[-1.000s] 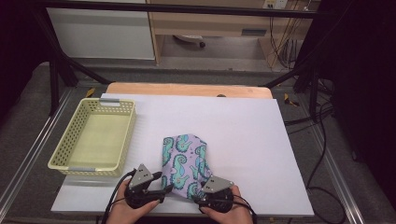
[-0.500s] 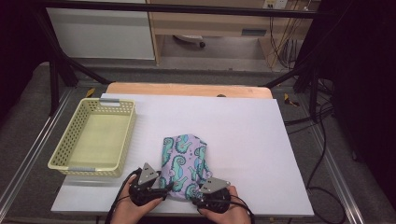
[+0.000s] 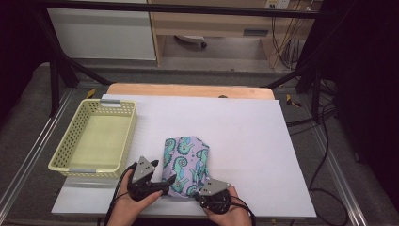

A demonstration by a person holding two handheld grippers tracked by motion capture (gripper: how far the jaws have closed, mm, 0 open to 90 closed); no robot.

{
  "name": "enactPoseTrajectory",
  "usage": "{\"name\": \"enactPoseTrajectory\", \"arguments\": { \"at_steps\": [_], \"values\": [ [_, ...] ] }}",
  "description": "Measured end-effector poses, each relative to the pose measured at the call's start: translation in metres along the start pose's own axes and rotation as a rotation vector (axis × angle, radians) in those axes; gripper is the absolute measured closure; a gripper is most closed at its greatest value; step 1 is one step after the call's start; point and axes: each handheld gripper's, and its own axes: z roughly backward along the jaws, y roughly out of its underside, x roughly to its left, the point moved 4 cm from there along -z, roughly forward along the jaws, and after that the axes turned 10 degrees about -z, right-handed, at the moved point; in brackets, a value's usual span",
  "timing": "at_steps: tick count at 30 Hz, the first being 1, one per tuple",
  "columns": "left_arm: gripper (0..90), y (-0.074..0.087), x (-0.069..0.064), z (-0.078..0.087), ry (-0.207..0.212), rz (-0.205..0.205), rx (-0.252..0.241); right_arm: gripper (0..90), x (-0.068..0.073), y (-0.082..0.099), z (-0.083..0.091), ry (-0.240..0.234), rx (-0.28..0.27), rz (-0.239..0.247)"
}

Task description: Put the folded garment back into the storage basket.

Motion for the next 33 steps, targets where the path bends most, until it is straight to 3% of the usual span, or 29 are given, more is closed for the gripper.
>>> {"name": "enactPoseTrajectory", "arguments": {
  "at_steps": [5, 8, 13, 17, 23, 33],
  "values": [
    [17.5, -0.027, 0.021, -0.01, -0.022, 0.027, -0.029, 80.5, 0.001, 0.0, 0.0, 0.005, -0.004, 0.011],
    [17.5, -0.049, 0.033, -0.024, -0.042, 0.007, -0.046, 80.5, 0.0, 0.0, 0.0, 0.002, -0.004, 0.009],
    [17.3, -0.069, 0.049, -0.056, -0.051, -0.021, -0.01, 80.9, 0.0, 0.0, 0.001, 0.005, -0.002, 0.015],
    [17.3, -0.064, 0.056, -0.067, -0.056, -0.001, 0.039, 81.7, 0.001, 0.0, 0.002, 0.009, -0.008, 0.027],
    [17.8, -0.056, 0.064, -0.063, -0.079, 0.059, 0.022, 82.2, 0.001, -0.001, 0.006, -0.015, -0.007, 0.023],
    [18.7, -0.04, 0.064, -0.081, -0.088, 0.061, 0.076, 81.8, -0.002, 0.002, 0.012, -0.02, -0.006, 0.022]
  ]
}}
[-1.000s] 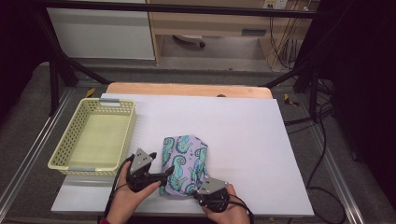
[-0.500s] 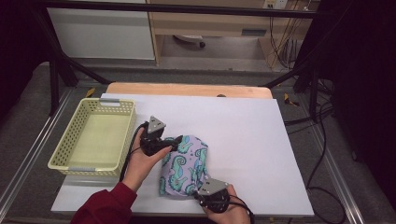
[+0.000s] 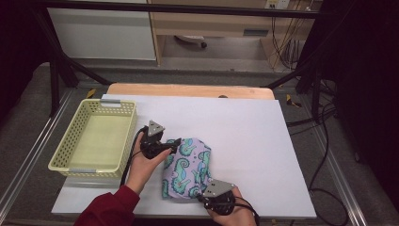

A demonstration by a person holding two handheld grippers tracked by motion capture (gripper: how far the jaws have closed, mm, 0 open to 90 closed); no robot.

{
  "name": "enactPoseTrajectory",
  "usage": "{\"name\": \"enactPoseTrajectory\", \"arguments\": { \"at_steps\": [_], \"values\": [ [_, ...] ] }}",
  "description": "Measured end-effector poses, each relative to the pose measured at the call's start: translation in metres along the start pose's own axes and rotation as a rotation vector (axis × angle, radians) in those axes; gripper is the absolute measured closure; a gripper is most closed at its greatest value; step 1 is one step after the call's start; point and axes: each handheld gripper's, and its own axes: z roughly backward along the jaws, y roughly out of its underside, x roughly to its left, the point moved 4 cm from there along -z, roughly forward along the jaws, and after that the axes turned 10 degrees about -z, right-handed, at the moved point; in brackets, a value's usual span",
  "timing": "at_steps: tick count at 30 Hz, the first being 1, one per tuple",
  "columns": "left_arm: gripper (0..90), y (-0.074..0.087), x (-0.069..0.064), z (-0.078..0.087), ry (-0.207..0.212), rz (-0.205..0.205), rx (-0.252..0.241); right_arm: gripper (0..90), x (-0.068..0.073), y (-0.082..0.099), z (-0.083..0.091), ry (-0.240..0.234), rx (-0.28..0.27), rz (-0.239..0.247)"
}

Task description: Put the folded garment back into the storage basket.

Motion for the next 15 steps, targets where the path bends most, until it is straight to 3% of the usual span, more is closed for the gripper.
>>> {"name": "enactPoseTrajectory", "arguments": {
  "at_steps": [8, 15],
  "values": [
    [21.7, 0.011, 0.002, -0.019, -0.03, -0.015, 0.058, 80.6, 0.001, 0.0, -0.008, -0.005, 0.006, 0.004],
    [21.1, 0.029, 0.013, -0.033, -0.055, -0.005, 0.151, 80.1, 0.002, -0.001, -0.01, -0.006, 0.007, 0.013]
  ]
}}
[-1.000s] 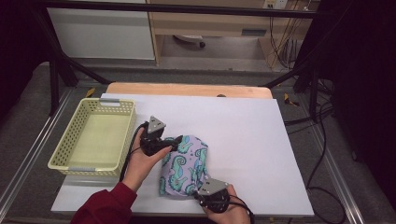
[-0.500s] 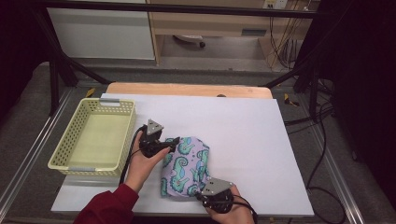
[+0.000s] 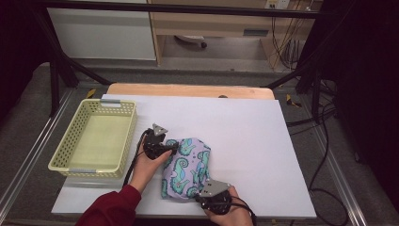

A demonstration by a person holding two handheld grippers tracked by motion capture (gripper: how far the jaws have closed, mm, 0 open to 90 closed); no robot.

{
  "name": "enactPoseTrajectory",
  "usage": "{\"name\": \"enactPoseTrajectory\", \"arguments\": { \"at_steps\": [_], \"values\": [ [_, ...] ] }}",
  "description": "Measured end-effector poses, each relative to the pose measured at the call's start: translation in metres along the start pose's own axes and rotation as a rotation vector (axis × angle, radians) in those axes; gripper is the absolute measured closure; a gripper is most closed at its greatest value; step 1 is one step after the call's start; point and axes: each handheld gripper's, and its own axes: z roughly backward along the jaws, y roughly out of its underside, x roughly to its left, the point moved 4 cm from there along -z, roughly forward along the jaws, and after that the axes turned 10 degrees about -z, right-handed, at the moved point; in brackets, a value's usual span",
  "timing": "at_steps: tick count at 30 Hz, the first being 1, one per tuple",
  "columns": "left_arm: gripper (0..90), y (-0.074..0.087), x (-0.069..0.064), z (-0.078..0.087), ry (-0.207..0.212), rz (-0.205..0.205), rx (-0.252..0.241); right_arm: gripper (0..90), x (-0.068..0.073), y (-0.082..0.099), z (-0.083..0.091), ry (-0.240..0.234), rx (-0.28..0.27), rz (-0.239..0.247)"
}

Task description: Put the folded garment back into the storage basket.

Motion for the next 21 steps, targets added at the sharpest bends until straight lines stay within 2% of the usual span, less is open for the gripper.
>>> {"name": "enactPoseTrajectory", "arguments": {
  "at_steps": [3, 5, 6, 10, 11, 12, 13, 14, 15, 17, 21],
  "values": [
    [21.2, 0.006, 0.0, -0.006, 0.03, 0.015, 0.035, 79.8, 0.0, 0.0, 0.0, 0.002, 0.0, 0.005],
    [20.8, 0.007, -0.002, -0.006, 0.019, 0.007, 0.023, 79.7, 0.0, 0.0, 0.0, 0.002, 0.0, 0.006],
    [23.5, 0.006, -0.004, -0.004, 0.028, 0.002, 0.02, 79.7, 0.0, 0.0, 0.0, 0.003, 0.0, 0.007],
    [44.9, 0.007, -0.012, 0.0, 0.073, -0.016, -0.003, 79.0, 0.001, 0.0, 0.0, 0.005, 0.0, 0.011],
    [55.0, 0.007, -0.015, 0.001, 0.112, -0.024, -0.014, 78.9, 0.001, 0.0, 0.0, 0.005, -0.001, 0.012],
    [71.0, 0.007, -0.017, 0.001, 0.127, -0.024, -0.021, 78.8, 0.001, 0.0, 0.0, 0.006, 0.0, 0.011],
    [71.0, 0.007, -0.019, 0.001, 0.144, -0.033, -0.028, 78.7, 0.001, 0.0, 0.0, 0.006, 0.0, 0.011],
    [77.3, 0.008, -0.02, 0.002, 0.163, -0.04, -0.032, 78.6, 0.001, 0.0, 0.0, 0.008, 0.002, 0.011],
    [79.8, 0.008, -0.021, 0.002, 0.164, -0.04, -0.034, 78.3, 0.001, 0.0, 0.0, 0.008, 0.001, 0.01],
    [82.4, 0.008, -0.021, 0.003, 0.167, -0.063, -0.037, 77.3, 0.001, 0.0, 0.0, 0.01, 0.0, 0.013],
    [84.6, 0.009, -0.021, 0.004, 0.173, -0.071, -0.044, 70.3, 0.004, 0.0, 0.0, 0.013, -0.001, 0.014]
  ]
}}
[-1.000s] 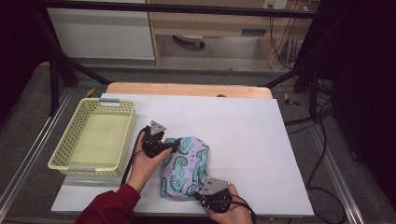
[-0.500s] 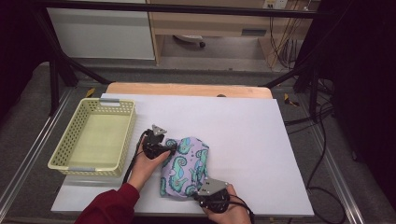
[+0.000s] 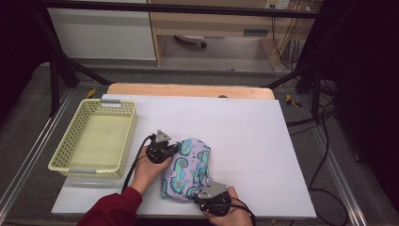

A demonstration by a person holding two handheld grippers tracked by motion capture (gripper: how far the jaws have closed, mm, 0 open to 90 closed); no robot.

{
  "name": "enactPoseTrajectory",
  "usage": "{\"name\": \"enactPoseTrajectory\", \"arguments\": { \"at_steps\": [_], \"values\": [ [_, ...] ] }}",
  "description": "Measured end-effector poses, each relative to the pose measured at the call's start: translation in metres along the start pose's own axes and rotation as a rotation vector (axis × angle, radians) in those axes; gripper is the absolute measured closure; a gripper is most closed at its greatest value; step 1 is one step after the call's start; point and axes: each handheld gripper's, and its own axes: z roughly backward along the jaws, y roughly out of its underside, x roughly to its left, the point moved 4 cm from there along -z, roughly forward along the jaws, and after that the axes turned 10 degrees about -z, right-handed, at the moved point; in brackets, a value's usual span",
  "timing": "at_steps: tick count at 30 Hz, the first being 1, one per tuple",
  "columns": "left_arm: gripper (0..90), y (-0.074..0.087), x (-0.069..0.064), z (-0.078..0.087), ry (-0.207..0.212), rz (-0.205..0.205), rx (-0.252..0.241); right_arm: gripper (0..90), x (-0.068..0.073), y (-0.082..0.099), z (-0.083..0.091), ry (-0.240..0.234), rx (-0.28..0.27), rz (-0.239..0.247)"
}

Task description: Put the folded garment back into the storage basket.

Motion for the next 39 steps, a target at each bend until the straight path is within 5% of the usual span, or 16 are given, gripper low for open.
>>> {"name": "enactPoseTrajectory", "arguments": {
  "at_steps": [12, 19, 23, 27, 35, 39],
  "values": [
    [85.2, 0.002, 0.008, 0.001, -0.023, 0.014, -0.013, 37.3, -0.003, -0.002, 0.008, 0.024, -0.012, -0.062],
    [85.1, 0.003, 0.009, 0.001, -0.019, 0.016, -0.017, 33.5, -0.006, 0.008, 0.008, 0.035, 0.041, -0.091],
    [85.0, 0.003, 0.009, 0.0, -0.008, 0.029, -0.019, 33.8, -0.007, 0.005, 0.003, 0.028, 0.024, -0.108],
    [84.9, 0.003, 0.009, 0.001, 0.001, 0.046, -0.018, 40.1, -0.007, -0.001, -0.004, 0.021, 0.008, -0.089],
    [85.1, -0.001, 0.004, 0.004, 0.023, 0.062, -0.04, 74.0, -0.006, -0.005, -0.008, -0.013, -0.018, -0.03],
    [85.3, -0.008, 0.004, 0.011, 0.022, 0.06, -0.069, 79.5, -0.007, -0.007, -0.008, -0.009, -0.013, -0.022]
  ]
}}
